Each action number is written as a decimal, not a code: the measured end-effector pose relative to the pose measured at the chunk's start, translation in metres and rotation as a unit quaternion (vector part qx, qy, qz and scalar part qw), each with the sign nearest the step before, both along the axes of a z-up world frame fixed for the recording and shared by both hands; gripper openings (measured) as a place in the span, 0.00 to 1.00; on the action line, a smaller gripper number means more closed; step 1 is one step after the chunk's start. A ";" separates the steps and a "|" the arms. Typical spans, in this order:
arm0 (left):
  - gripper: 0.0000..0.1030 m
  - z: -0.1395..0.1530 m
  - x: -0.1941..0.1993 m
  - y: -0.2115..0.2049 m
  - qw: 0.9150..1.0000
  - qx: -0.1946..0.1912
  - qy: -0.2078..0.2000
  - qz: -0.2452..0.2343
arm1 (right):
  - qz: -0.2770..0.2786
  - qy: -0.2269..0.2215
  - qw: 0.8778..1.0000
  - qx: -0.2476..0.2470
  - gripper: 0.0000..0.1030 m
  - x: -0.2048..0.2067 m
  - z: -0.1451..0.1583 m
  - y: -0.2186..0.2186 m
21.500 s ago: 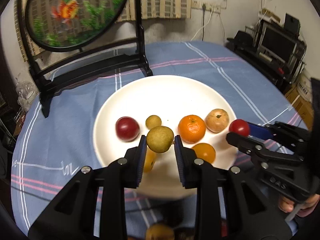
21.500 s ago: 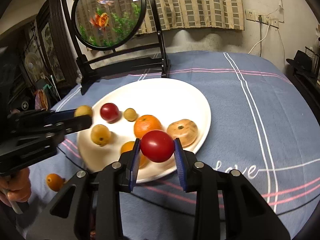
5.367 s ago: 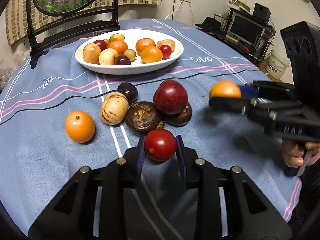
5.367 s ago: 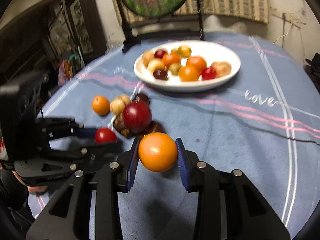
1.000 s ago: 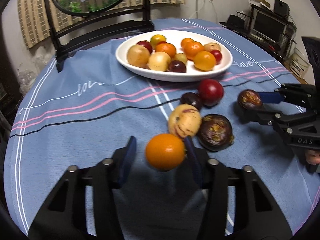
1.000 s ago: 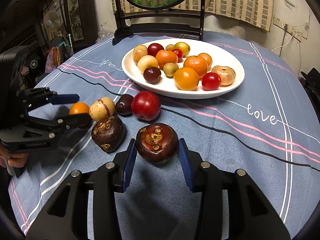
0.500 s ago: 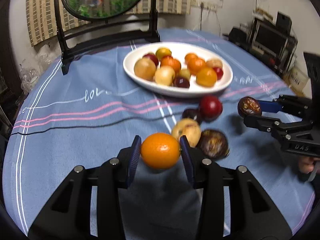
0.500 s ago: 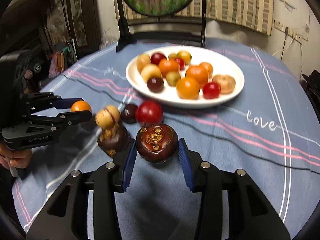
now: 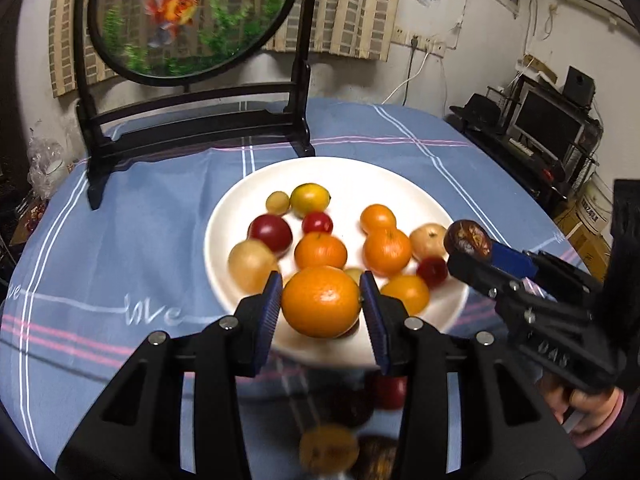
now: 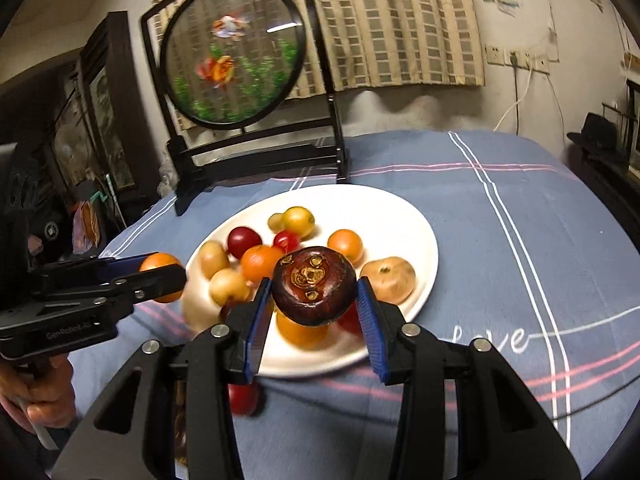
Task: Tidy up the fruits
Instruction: 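Carry the orange and mangosteen to the white plate and release both, then withdraw both tools from the plate back toward the remaining fruits, then grasp the speckled tan pear with the left tool while the right tool grasps a mangosteen, then carry the pear and mangosteen to the white plate and release both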
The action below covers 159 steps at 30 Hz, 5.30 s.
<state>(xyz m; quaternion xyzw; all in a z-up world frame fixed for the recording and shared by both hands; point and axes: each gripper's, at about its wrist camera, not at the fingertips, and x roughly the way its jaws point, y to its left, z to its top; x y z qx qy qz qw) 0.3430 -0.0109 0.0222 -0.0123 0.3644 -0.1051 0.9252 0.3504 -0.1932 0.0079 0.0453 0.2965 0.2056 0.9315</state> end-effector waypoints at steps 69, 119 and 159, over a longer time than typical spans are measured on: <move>0.93 -0.023 -0.103 0.078 0.984 0.028 -0.027 0.172 | 0.162 0.062 0.971 -0.164 0.53 -0.105 -0.051 0.092; 0.38 -0.073 -0.093 0.000 0.997 0.048 0.044 -0.048 | 0.078 0.084 0.992 -0.061 0.44 -0.088 -0.019 0.024; 0.38 0.018 -0.022 0.005 0.998 0.029 -0.048 0.011 | 0.005 -0.019 1.000 0.024 0.44 -0.010 0.019 0.006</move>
